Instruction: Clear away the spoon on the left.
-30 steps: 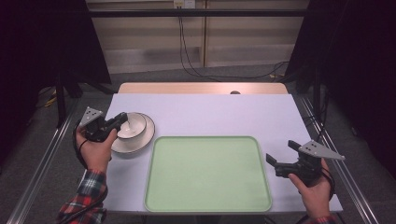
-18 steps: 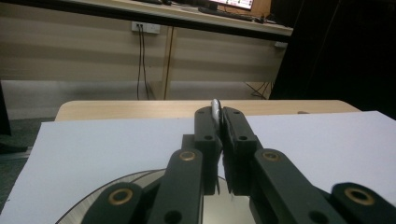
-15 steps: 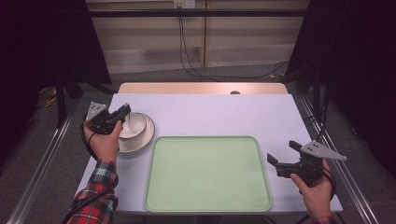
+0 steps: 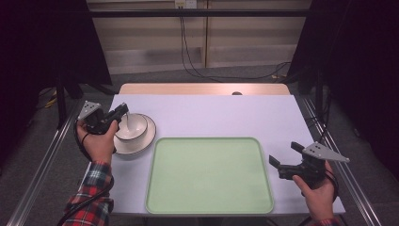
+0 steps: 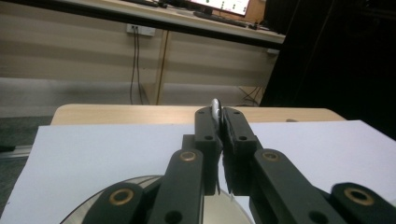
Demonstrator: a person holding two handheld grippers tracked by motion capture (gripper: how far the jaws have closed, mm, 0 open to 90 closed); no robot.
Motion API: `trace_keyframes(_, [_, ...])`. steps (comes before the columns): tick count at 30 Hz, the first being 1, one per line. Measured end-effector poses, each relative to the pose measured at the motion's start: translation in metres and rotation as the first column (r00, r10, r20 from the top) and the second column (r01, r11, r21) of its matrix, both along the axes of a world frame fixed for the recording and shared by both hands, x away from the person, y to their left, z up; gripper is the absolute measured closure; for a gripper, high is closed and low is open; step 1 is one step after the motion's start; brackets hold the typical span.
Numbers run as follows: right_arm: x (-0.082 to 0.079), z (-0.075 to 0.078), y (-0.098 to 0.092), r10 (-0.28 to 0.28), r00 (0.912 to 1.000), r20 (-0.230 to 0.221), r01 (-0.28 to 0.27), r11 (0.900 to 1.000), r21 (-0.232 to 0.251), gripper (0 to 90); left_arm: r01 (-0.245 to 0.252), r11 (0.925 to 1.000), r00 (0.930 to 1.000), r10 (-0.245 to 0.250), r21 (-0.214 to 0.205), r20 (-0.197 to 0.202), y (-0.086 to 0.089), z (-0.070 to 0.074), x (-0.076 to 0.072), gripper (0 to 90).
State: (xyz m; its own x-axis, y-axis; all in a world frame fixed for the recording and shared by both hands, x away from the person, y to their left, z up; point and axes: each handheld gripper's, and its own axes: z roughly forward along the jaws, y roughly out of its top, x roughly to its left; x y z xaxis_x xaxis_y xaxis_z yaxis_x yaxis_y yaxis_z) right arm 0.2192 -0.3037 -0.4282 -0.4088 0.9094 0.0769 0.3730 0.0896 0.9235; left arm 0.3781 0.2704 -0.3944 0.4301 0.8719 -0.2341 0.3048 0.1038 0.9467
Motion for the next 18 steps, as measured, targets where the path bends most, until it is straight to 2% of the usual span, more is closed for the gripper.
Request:
trace_keyframes(1, [0.0, 0.0, 0.0, 0.002, 1.0, -0.001, -0.002, 1.0, -0.006, 0.6, 0.02, 0.9998, 0.9998, -0.02, -0.007, 0.001, 0.0, 0.004, -0.001, 85.7])
trace_keyframes(2, [0.0, 0.0, 0.0, 0.002, 1.0, -0.001, -0.002, 1.0, -0.006, 0.6, 0.014, 0.9999, 0.9999, -0.014, -0.007, 0.0, 0.0, 0.007, -0.002, 85.7])
trace_keyframes(3, [0.0, 0.0, 0.0, 0.006, 1.0, 0.001, -0.006, 1.0, -0.006, 0.6, 0.037, 0.9993, 0.9993, -0.037, -0.011, 0.007, 0.0, 0.014, -0.004, 85.7])
trace_keyframes(5, [0.0, 0.0, 0.0, 0.004, 1.0, 0.003, -0.004, 1.0, -0.009, 0.5, 0.049, 0.9987, 0.9987, -0.049, -0.012, 0.011, -0.001, 0.021, -0.006, 85.8])
trace_keyframes(11, [0.0, 0.0, 0.001, 0.005, 1.0, 0.001, -0.005, 0.9999, -0.011, 0.5, 0.095, 0.9949, 0.9953, -0.094, -0.036, 0.024, -0.004, 0.036, -0.011, 85.8])
trace_keyframes(12, [0.0, 0.0, 0.001, 0.008, 1.0, 0.003, -0.007, 0.9999, -0.011, 0.5, 0.123, 0.9915, 0.9923, -0.122, -0.042, 0.018, -0.005, 0.04, -0.012, 85.8])
trace_keyframes(14, [0.0, 0.0, 0.001, 0.009, 1.0, 0.003, -0.009, 0.9999, -0.011, 0.5, 0.124, 0.9912, 0.9921, -0.124, -0.046, 0.018, -0.007, 0.042, -0.012, 85.8])
trace_keyframes(18, [0.0, 0.0, 0.0, 0.004, 1.0, 0.005, -0.004, 0.9999, -0.011, 0.5, 0.177, 0.9823, 0.9841, -0.177, -0.06, 0.016, -0.014, 0.046, -0.016, 85.8])
